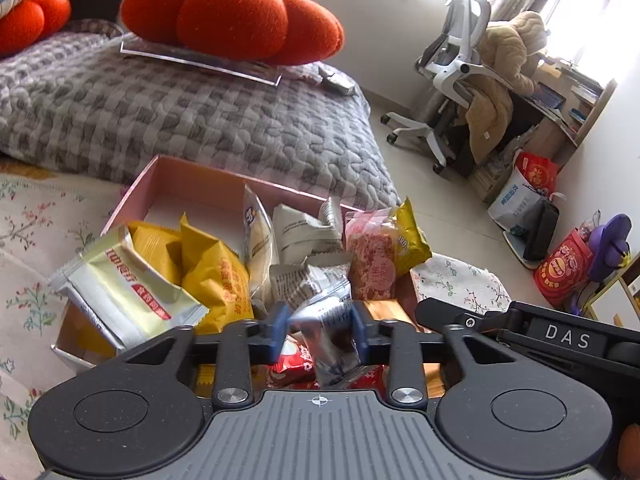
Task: Organize snacks
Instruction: 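Carry the silver wrapper and gold bar into the box and open both grippers, then grasp the brown wafer with the left gripper while the right grasps the orange cookie packet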
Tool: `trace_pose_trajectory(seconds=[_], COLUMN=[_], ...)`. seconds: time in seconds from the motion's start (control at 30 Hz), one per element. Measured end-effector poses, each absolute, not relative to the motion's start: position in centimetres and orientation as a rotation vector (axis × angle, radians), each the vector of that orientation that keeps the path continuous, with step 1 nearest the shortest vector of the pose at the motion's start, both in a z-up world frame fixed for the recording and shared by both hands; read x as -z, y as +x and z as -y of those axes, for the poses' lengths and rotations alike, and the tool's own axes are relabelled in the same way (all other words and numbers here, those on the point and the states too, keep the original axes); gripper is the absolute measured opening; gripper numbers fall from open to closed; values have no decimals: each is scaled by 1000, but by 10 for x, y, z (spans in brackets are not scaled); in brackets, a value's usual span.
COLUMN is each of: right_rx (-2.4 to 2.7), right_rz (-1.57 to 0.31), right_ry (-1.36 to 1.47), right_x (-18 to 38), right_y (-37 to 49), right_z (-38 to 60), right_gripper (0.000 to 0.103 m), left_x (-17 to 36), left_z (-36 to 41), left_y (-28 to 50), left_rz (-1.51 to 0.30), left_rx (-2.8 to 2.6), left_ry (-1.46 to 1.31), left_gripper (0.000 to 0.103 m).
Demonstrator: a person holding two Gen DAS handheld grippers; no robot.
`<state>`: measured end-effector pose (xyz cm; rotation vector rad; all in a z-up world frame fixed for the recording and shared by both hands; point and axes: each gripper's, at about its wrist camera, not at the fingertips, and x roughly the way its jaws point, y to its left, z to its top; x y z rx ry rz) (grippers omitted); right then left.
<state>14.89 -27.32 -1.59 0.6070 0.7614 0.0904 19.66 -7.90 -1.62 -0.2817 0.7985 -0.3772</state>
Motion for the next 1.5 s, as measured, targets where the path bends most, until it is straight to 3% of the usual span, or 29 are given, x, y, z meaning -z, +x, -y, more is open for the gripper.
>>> trace_pose_trajectory(seconds=[0.07, 0.17, 0.43, 0.63, 0.73, 0.9, 1.1, 1.5], right_rx=[-73, -64, -17, 87, 116, 127, 154, 309], right_rz=[-754, -750, -742, -841, -888, -920, -996, -1071], right_ry=[590, 568, 571, 575, 582, 562, 561, 598], right_x=[15, 12, -7, -2, -1, -7, 0, 33], right_y=[147, 145, 135, 126, 120, 107, 94, 100], right_z=[275, 275, 290, 305, 306, 299, 297, 304], right_gripper=[37, 38, 44, 50, 52, 78, 87, 88], left_x=[14, 11, -1, -4, -3, -1, 16, 55], left_z=[77, 70, 44, 36, 30, 23, 32, 59], left_y=[196, 196, 190, 173, 162, 147, 143, 151], left_rz=[-787, -782, -785, -832, -859, -884, -964, -1045], left_rx=[374, 357, 284, 196, 146, 132, 96, 125], left_ry=[-278, -290, -329, -274, -258, -283, -227, -62], left_gripper=[42, 46, 49, 50, 66, 76, 81, 89])
